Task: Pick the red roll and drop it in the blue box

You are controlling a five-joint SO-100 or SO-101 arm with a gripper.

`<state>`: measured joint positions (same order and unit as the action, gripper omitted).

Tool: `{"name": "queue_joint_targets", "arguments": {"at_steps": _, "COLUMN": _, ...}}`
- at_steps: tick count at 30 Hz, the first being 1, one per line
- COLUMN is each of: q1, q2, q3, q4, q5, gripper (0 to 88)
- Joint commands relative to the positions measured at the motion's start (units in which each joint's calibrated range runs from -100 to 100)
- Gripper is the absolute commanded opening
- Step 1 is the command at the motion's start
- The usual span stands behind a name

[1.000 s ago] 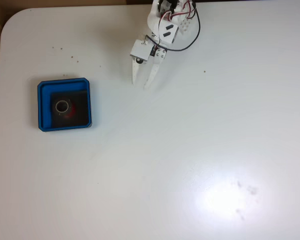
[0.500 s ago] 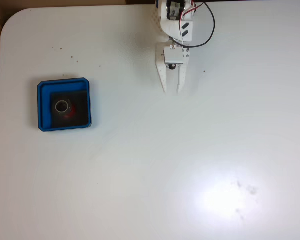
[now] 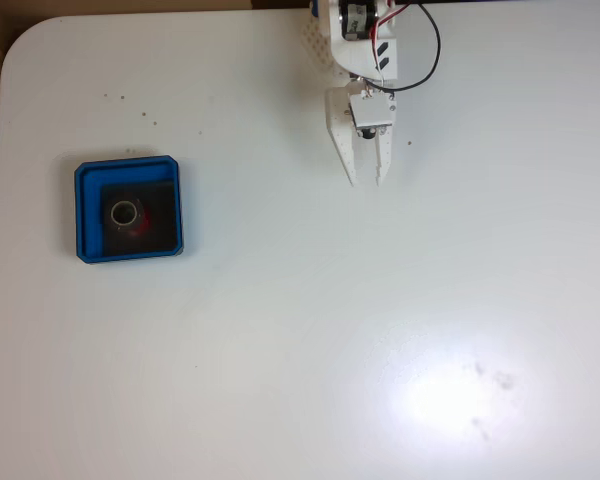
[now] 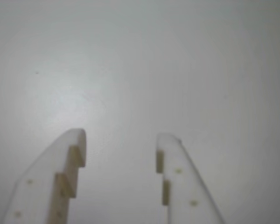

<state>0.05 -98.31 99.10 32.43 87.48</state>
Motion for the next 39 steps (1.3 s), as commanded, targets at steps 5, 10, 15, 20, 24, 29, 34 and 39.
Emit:
{"name": "queue_joint_targets", "arguments": {"at_steps": 5, "q1": -0.2, "q2": -0.6, "q3": 0.9, "q4": -0.7, "q5": 0.2, "gripper": 5.7}}
{"name": "queue_joint_targets", "arguments": {"at_steps": 10, "q1": -0.1, "q2": -0.5, "q3": 0.9, "q4": -0.7, "q5": -0.3, "gripper": 0.4}}
{"name": "queue_joint_targets", "arguments": {"at_steps": 15, "q1": -0.1, "q2": -0.5, "q3": 0.9, "q4": -0.7, "q5": 0.0, "gripper": 0.4}}
{"name": "queue_joint_targets", "arguments": {"at_steps": 20, "q1": -0.1, "q2": -0.5, "q3": 0.9, "q4": -0.7, "q5": 0.0, "gripper": 0.4}}
{"name": "queue_joint_targets", "arguments": {"at_steps": 24, "q1": -0.1, "q2": -0.5, "q3": 0.9, "q4": -0.7, "q5": 0.0, "gripper": 0.4}}
{"name": "queue_joint_targets", "arguments": {"at_steps": 29, "q1": -0.1, "q2": -0.5, "q3": 0.9, "q4": -0.7, "q5": 0.1, "gripper": 0.4}}
{"name": "queue_joint_targets", "arguments": {"at_steps": 34, "q1": -0.1, "q2": -0.5, "q3": 0.9, "q4": -0.7, "q5": 0.1, "gripper": 0.4}}
{"name": "queue_joint_targets", "arguments": {"at_steps": 39, "q1": -0.1, "q2": -0.5, "q3": 0.9, "q4": -0.7, "q5": 0.1, "gripper": 0.4}}
